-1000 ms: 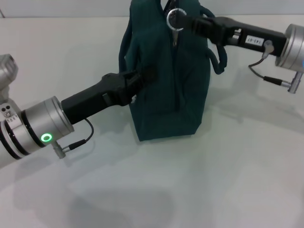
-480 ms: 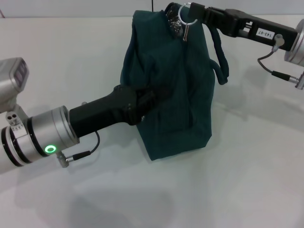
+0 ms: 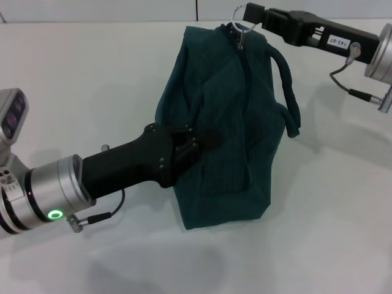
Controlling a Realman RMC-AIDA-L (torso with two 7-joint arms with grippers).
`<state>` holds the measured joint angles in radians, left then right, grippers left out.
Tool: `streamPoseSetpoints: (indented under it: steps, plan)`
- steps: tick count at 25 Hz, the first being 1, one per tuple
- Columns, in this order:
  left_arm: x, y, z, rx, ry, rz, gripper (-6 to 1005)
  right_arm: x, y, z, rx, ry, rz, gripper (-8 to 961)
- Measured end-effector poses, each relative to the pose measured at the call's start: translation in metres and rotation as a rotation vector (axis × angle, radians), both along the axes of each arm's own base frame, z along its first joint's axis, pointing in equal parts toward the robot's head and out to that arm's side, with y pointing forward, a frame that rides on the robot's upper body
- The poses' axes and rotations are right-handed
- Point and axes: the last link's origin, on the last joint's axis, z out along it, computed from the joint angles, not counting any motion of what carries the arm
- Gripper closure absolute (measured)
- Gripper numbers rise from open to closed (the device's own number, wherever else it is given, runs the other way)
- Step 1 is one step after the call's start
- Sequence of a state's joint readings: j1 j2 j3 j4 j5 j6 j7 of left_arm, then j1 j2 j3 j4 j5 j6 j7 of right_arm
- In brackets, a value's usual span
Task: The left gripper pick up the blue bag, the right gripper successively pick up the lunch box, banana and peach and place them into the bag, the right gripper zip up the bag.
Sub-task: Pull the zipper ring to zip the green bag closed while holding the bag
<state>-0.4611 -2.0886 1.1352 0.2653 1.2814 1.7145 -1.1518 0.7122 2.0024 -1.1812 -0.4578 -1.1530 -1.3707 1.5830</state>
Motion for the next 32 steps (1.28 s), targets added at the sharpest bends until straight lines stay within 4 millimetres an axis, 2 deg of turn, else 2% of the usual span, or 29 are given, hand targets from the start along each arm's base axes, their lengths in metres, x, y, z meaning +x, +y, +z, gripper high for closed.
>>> streamPoseSetpoints:
  steps: [12,23,32]
  plan:
    - [-0.005,-0.016,0.008,0.009,-0.037,-0.04,914,0.008,0.007,0.0,0.061,-0.041,-0.033,946]
    - [-0.019,-0.027,0.013,0.04,-0.056,0.022,906,0.02,0.014,-0.001,0.115,-0.084,-0.093,947]
    - [-0.03,-0.029,0.019,0.096,-0.08,0.107,900,0.021,0.004,0.002,0.11,-0.057,-0.053,947]
